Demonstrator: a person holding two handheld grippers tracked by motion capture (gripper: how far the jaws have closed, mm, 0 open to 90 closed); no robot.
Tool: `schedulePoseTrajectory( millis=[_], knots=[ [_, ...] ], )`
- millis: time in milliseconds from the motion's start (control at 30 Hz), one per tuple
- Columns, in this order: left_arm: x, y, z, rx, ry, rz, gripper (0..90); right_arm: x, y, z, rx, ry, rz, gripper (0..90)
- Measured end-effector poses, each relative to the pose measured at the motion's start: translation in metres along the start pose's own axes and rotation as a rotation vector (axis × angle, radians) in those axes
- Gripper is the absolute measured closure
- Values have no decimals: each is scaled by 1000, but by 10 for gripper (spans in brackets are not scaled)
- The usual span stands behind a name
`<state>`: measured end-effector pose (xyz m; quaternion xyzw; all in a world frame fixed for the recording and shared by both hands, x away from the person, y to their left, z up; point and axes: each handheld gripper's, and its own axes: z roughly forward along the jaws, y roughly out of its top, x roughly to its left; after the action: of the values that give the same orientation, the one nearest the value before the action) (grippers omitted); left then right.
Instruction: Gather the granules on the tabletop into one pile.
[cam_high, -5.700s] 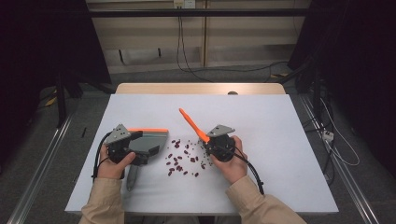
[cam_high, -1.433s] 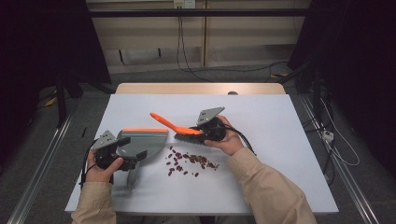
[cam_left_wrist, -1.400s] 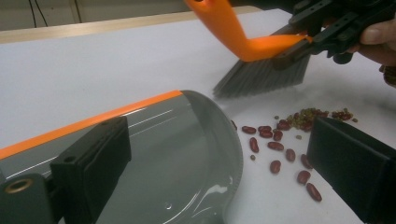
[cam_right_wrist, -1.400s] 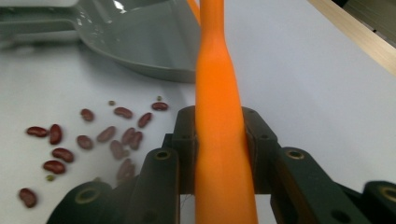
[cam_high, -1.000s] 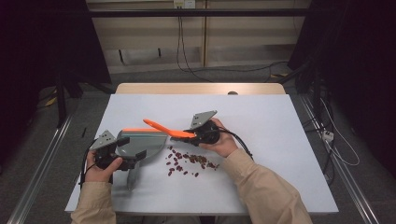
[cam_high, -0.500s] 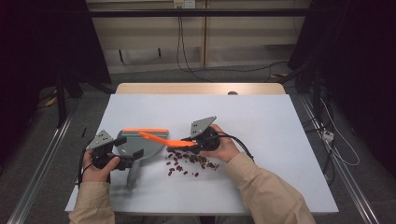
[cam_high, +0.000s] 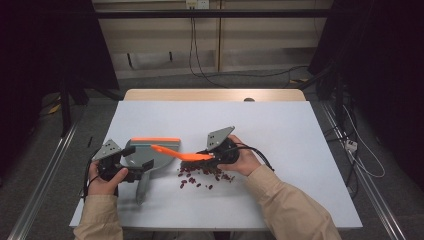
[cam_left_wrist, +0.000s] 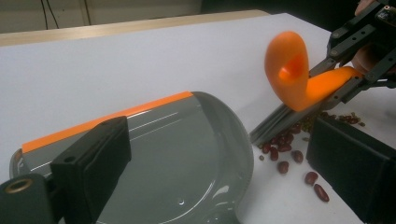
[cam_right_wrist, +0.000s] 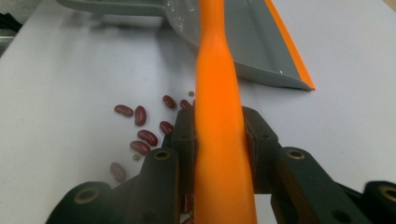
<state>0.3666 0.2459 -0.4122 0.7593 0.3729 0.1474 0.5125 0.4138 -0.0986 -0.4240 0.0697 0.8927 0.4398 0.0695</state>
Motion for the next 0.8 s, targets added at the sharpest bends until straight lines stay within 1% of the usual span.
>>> schedulePoseTrajectory(
  millis=[33,133,367,433,500,567,667,733,800],
  knots=[
    [0,0,0,1,-1,0,65,0,0,-1,-2,7,6,710],
    [0,0,0,2,-2,5,65,1,-2,-2,-5,8,11,710],
    [-1,0,2,7,-1,10,65,10,-5,-6,-8,-7,10,710],
    [-2,0,2,8,-3,10,65,11,-6,-7,-14,-26,14,711],
    [-3,0,2,9,-4,9,65,11,-7,-9,-23,-73,15,711],
    [-3,0,3,11,-7,10,65,7,-8,-10,-34,-97,41,712],
    [-3,0,3,9,-7,11,65,4,-9,-15,-63,-115,84,712],
    [-3,0,3,11,-6,10,65,4,-7,-19,-73,-135,110,712],
    [-3,0,3,12,-6,13,64,4,-6,-23,-91,-144,145,712]
  ],
)
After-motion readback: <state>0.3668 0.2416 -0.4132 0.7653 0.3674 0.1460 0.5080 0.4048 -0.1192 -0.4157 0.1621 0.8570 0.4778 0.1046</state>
